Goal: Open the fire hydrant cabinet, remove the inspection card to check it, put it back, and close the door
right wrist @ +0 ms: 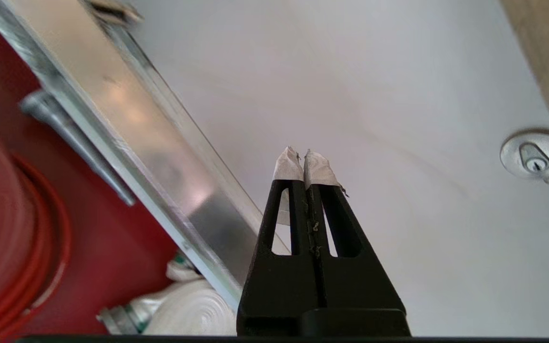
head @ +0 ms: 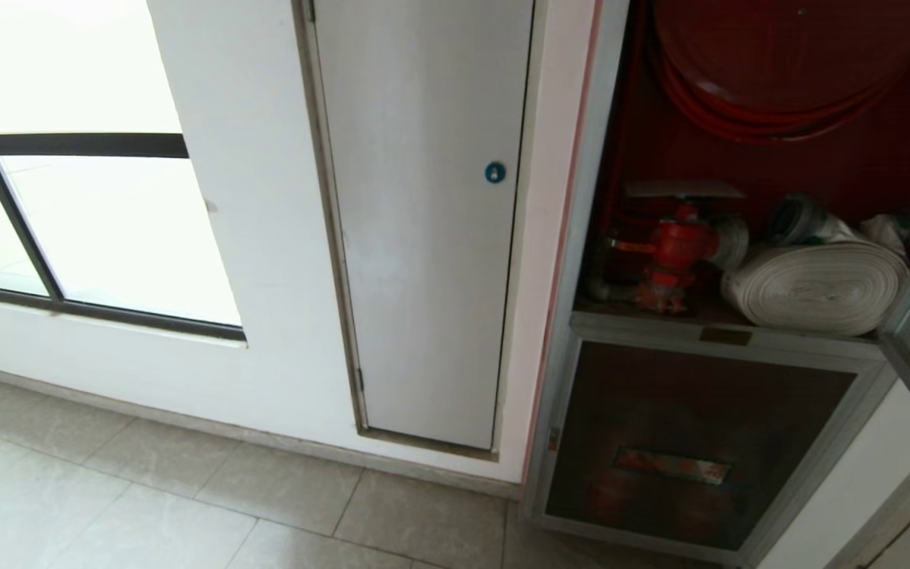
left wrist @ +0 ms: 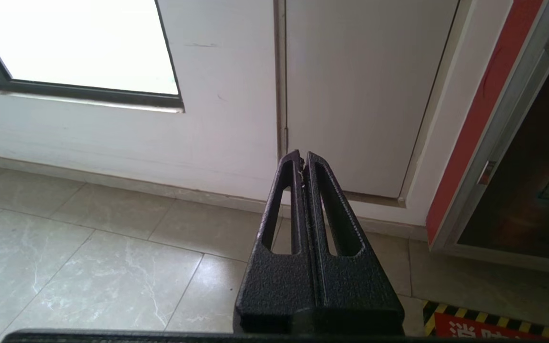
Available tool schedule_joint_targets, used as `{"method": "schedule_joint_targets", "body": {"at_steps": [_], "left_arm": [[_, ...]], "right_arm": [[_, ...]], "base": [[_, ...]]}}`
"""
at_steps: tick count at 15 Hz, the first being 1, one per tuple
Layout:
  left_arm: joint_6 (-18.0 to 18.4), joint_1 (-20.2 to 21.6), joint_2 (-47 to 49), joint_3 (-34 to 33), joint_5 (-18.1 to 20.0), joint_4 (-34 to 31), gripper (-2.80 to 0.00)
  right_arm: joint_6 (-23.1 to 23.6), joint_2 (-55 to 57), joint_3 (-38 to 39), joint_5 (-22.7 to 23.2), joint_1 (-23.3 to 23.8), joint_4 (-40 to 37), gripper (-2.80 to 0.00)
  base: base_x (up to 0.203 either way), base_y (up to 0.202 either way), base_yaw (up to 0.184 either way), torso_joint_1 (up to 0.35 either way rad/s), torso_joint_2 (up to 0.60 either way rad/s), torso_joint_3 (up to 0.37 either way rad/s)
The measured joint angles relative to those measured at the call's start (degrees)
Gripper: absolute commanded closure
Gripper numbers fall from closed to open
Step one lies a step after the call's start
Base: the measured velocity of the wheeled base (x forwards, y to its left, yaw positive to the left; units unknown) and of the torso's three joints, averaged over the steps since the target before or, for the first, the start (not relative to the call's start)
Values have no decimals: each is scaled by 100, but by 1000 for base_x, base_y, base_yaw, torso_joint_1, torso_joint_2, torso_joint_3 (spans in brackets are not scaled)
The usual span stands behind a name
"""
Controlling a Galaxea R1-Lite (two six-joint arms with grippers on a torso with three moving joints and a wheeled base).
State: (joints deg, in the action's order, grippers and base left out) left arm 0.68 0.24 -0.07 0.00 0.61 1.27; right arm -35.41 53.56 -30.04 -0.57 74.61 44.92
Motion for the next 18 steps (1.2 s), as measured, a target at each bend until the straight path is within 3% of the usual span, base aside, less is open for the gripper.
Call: {"method": "schedule_joint_targets", "body": {"at_steps": [5, 18], "left_arm": [[0, 0, 0, 0, -1, 0, 0], [2, 0, 0, 0, 0, 0, 0]], "right_arm": [[48, 135, 55, 294, -33, -16, 0], [238, -418, 400, 293, -929, -46, 0]], "base": [[0, 0, 0, 0, 0, 0], [0, 0, 0, 0, 0, 0]]}}
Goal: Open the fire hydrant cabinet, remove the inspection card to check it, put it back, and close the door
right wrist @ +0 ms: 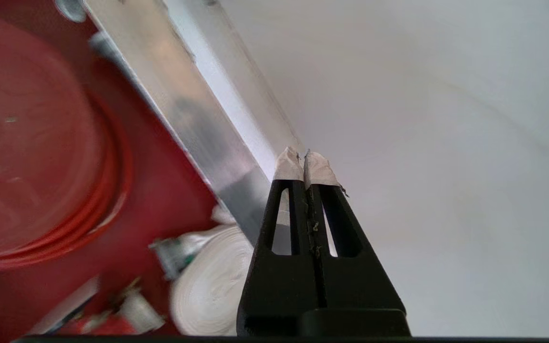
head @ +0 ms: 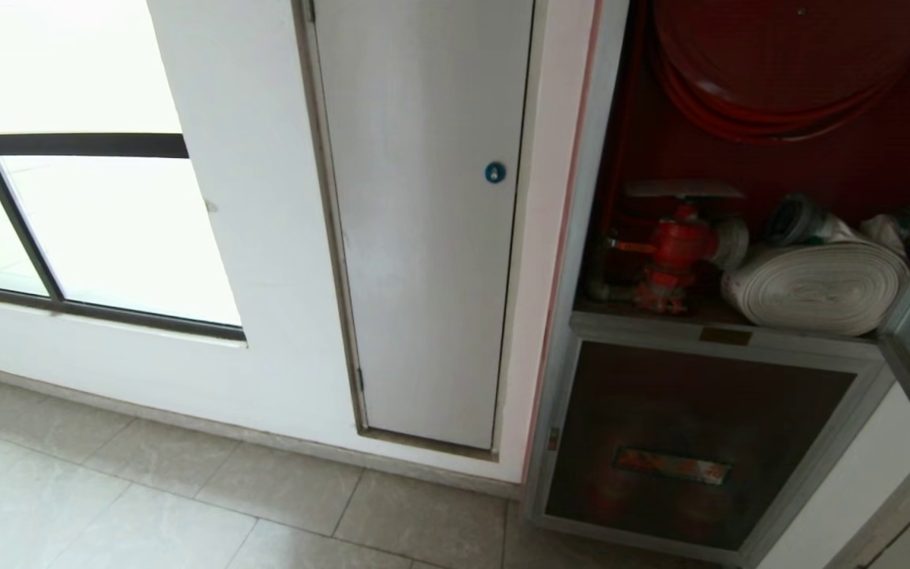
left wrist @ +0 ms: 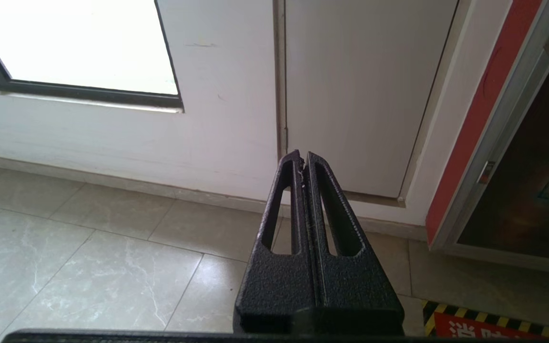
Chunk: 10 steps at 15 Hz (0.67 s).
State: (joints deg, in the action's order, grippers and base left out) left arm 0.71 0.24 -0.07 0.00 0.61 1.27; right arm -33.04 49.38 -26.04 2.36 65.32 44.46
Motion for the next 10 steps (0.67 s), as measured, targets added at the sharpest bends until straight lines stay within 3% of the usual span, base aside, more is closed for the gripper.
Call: {"method": "schedule_joint_targets", "body": {"at_steps": [5, 10], "left_arm": [[-7, 0, 0, 0, 1, 5, 0], [0, 0, 0, 0, 1, 2, 0]], "right_arm": [[149, -401, 140, 22, -648, -66, 0], [263, -561, 50, 64, -1413, -758, 0]], "base": [[0, 0, 0, 0, 0, 0], [0, 0, 0, 0, 0, 0]]}}
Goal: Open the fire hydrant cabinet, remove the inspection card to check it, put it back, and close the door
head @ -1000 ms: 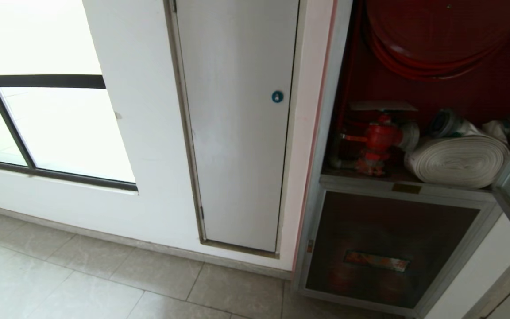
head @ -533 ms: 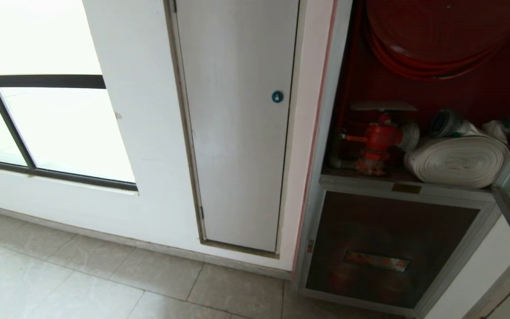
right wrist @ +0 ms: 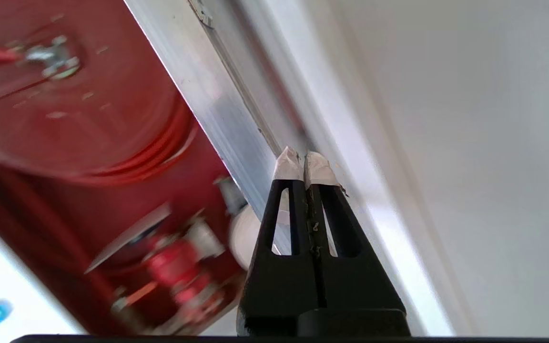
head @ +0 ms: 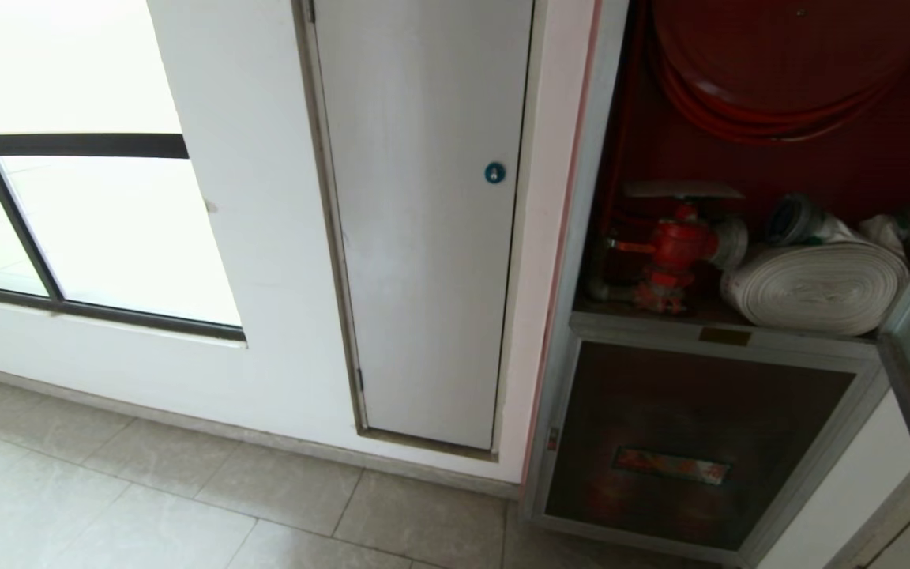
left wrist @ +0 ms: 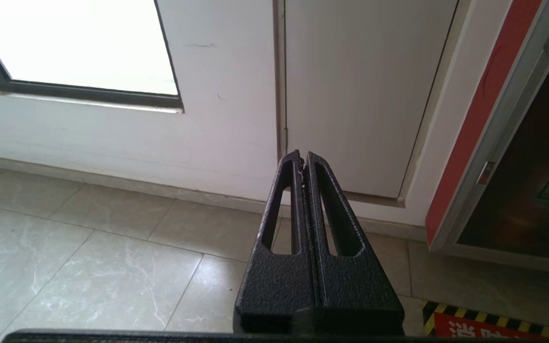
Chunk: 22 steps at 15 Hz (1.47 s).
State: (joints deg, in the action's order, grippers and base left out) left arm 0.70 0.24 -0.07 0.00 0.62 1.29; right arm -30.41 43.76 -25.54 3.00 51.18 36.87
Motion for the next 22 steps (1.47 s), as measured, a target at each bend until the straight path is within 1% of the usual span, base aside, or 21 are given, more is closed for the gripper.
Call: {"method": "schedule_joint_targets", "body": {"at_steps": [2, 4, 7, 11, 15, 20, 22], "left_arm": [[-1, 0, 0, 0, -2, 0, 0], [0, 0, 0, 0, -2, 0, 0], [-5, 0, 0, 0, 0, 2, 0], [-1, 0, 0, 0, -2, 0, 0], [-2, 0, 0, 0, 0, 0, 0], [0, 0, 0, 0, -1, 0, 0], [-2, 0, 0, 0, 0, 1, 0]], "right_arm": [[13, -77, -11, -47, -254, -120, 0], [20, -287, -30, -177, -312, -120, 0], [21, -521, -46, -71, -410, -223, 0], [18, -481, -201, -28, -591, -320, 0], [13, -110, -431, -62, -1218, -330, 0], [-9, 414, -762, 9, -1802, -328, 0], [-30, 565, -887, 140, -1983, -356, 0]], "base": [[0, 0, 0, 0, 0, 0], [0, 0, 0, 0, 0, 0], [0, 0, 0, 0, 0, 0], [0, 0, 0, 0, 0, 0], [0, 0, 0, 0, 0, 0], [0, 0, 0, 0, 0, 0], [0, 0, 0, 0, 0, 0]]}}
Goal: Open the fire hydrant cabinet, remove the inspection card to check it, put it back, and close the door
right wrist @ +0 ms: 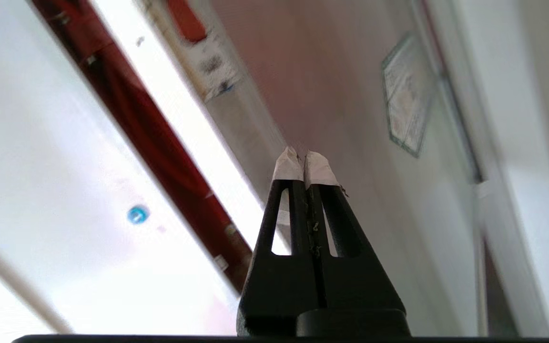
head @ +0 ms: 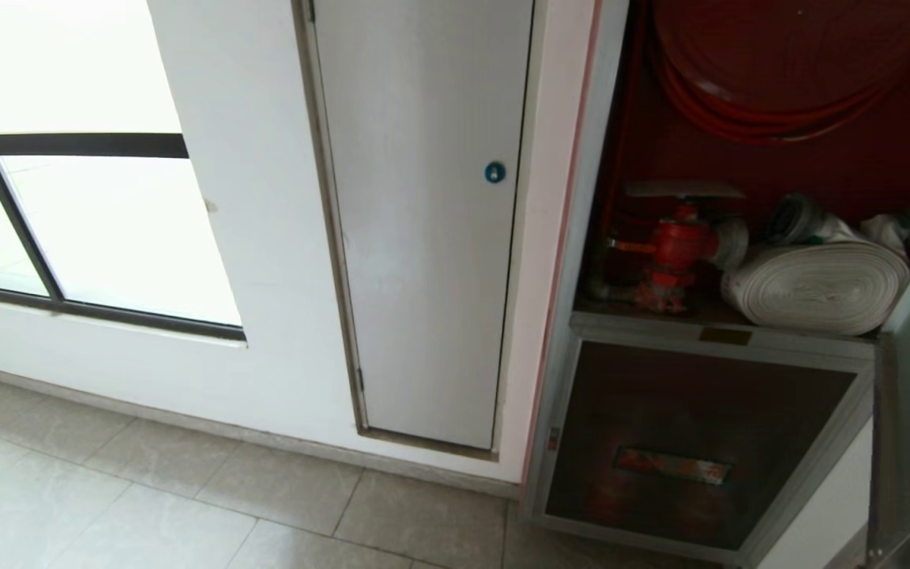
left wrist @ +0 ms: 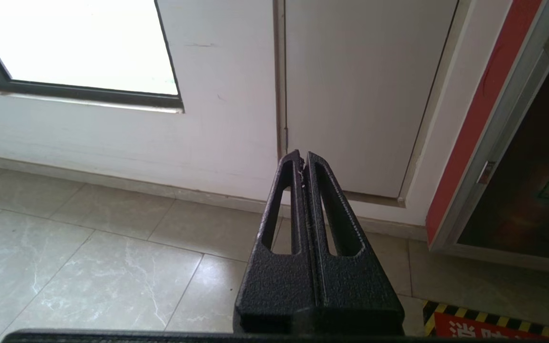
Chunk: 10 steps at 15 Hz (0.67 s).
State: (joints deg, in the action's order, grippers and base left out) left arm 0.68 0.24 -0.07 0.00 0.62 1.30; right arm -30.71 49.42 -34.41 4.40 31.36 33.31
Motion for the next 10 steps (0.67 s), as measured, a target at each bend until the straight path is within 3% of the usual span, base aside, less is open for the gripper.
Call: {"method": "schedule_joint_targets", "body": {"at_steps": [3, 6, 10], "left_arm": [[0, 0, 0, 0, -2, -1, 0], [0, 0, 0, 0, 0, -1, 0], [0, 0, 0, 0, 0, -2, 0]], "right_arm": [[-130, 276, -381, 318, -104, -477, 0], [-256, 698, -768, 1083, -202, -796, 0], [-263, 1541, -1316, 1401, -844, -914, 0]], "base": [[0, 0, 0, 0, 0, 0], [0, 0, 0, 0, 0, 0], [0, 0, 0, 0, 0, 0]]}}
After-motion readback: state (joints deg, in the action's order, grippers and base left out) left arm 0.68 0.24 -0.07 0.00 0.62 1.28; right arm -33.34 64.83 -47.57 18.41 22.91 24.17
